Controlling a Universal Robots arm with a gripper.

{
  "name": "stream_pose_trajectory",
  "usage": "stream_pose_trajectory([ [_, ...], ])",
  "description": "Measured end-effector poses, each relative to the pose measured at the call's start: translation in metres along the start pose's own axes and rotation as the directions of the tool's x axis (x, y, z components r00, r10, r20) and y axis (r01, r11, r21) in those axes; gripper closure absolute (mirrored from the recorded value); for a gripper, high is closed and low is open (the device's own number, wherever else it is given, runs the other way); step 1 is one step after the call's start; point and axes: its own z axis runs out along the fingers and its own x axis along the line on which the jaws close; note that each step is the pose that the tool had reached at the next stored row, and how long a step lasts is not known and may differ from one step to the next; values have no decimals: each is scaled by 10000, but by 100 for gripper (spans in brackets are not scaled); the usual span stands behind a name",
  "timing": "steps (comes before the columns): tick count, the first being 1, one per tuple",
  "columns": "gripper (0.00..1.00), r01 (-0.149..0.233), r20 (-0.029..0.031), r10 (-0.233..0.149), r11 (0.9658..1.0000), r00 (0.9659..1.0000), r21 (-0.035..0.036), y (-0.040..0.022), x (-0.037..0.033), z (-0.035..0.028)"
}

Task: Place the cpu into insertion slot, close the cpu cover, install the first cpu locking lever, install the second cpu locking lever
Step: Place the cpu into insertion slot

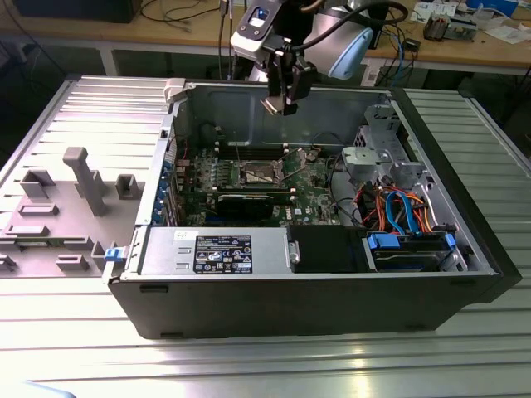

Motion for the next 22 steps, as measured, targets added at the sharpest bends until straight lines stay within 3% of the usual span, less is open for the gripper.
stream_pose_trajectory([
  [8, 45, -951, 75, 951, 9955, 9954, -19, -1, 0, 14],
  [22, 45, -1063, 81, 1063, 9943, 9943, -13, -2, 0, 26],
])
